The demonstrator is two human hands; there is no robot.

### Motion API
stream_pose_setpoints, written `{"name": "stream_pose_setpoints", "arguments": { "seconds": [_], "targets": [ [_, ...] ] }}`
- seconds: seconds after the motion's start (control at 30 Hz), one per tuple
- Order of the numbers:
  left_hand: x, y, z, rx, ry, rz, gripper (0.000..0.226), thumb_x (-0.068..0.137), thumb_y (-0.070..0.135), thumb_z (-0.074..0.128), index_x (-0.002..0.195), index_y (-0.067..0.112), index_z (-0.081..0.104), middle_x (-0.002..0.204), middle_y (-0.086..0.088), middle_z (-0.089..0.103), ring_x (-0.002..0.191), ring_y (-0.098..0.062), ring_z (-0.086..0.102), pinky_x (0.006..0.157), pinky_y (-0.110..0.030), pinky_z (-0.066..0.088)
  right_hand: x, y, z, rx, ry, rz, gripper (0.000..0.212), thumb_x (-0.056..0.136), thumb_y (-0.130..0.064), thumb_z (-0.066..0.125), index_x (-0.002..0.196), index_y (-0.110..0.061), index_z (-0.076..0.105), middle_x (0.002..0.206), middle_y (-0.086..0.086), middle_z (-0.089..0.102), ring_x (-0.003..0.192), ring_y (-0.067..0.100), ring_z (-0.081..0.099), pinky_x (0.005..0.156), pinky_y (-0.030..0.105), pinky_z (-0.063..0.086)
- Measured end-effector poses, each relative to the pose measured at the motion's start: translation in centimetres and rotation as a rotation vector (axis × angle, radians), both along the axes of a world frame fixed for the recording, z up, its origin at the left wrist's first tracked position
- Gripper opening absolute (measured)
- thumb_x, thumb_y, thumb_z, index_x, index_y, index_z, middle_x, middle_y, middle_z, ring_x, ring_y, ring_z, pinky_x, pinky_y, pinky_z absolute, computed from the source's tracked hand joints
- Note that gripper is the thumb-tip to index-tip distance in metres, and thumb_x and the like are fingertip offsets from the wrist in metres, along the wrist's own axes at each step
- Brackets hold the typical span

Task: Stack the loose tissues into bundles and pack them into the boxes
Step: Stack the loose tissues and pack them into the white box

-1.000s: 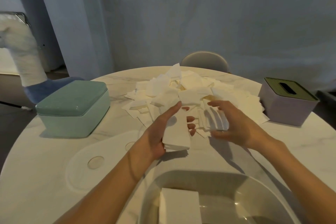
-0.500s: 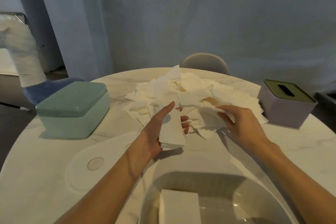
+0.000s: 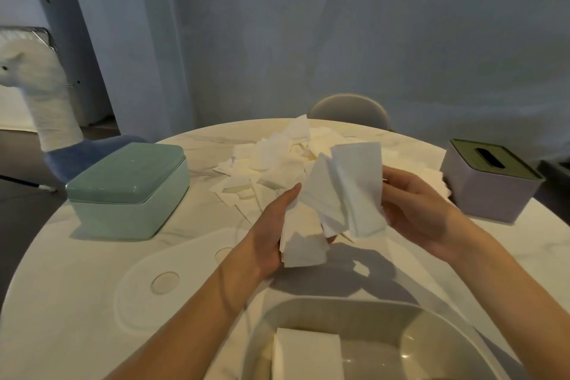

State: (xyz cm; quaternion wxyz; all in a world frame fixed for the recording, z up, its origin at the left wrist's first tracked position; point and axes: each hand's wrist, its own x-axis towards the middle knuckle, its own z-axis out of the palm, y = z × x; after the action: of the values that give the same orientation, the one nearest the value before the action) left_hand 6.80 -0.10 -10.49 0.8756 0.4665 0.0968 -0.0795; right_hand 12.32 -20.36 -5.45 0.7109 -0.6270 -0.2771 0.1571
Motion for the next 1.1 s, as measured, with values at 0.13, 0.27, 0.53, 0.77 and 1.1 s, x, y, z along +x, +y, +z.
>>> {"name": "stream_pose_setpoints", "arguments": {
  "seconds": [0.13,0.27,0.53,0.77,1.1],
  "targets": [
    [-0.7,-1.4,-0.3,0.027,-0.072,-0.049,0.042,0.106,0.035,0.048,0.132,0.004,0.059,0.096,-0.009,0.076,0.096,-0.022,0.076,0.066,-0.033,0.062,0.1,1.3,-2.0,-0.396,-0.240,-0.196,0.025,0.098,-0.030,0.063,0.123,-0.028,0.067,0.118,-0.013,0.070,0.107,0.011,0.067,0.090,0.024,0.052],
    [-0.5,-2.2,0.0,0.008,-0.135,-0.001,0.052,0.105,0.058,0.034,0.128,0.020,0.062,0.100,-0.008,0.077,0.090,-0.024,0.076,0.070,-0.036,0.064,0.3,1.4,-2.0,-0.521,-0.411,-0.291,0.022,0.101,-0.041,0.052,0.121,-0.037,0.062,0.111,-0.033,0.060,0.102,-0.005,0.059,0.080,0.008,0.046],
    [-0.3,-2.0,-0.3,0.033,-0.175,-0.068,0.051,0.101,0.059,0.048,0.140,0.028,0.057,0.128,-0.012,0.070,0.119,-0.034,0.067,0.102,-0.050,0.054,0.9,1.3,-3.1,-0.449,-0.642,-0.354,0.009,0.083,-0.039,0.079,0.090,-0.035,0.075,0.097,-0.025,0.069,0.096,0.000,0.062,0.078,0.014,0.053],
    [0.1,-1.5,-1.0,0.003,-0.134,-0.015,0.043,0.096,0.041,0.059,0.130,0.016,0.068,0.125,-0.022,0.067,0.125,-0.044,0.061,0.110,-0.056,0.045,1.4,0.5,-2.1,-0.528,-0.686,-0.311,0.049,0.071,-0.057,0.079,0.113,-0.037,0.063,0.104,-0.028,0.068,0.100,-0.006,0.063,0.082,0.007,0.049],
    [-0.1,-1.5,-1.0,0.002,-0.120,-0.095,0.039,0.103,0.029,0.041,0.125,0.011,0.068,0.121,-0.018,0.072,0.106,-0.035,0.068,0.094,-0.046,0.050,1.7,-0.5,-1.9,-0.748,-0.827,-0.176,0.059,0.062,-0.081,0.070,0.114,-0.054,0.064,0.113,-0.035,0.059,0.106,-0.002,0.050,0.093,0.037,0.047]
  ]
}}
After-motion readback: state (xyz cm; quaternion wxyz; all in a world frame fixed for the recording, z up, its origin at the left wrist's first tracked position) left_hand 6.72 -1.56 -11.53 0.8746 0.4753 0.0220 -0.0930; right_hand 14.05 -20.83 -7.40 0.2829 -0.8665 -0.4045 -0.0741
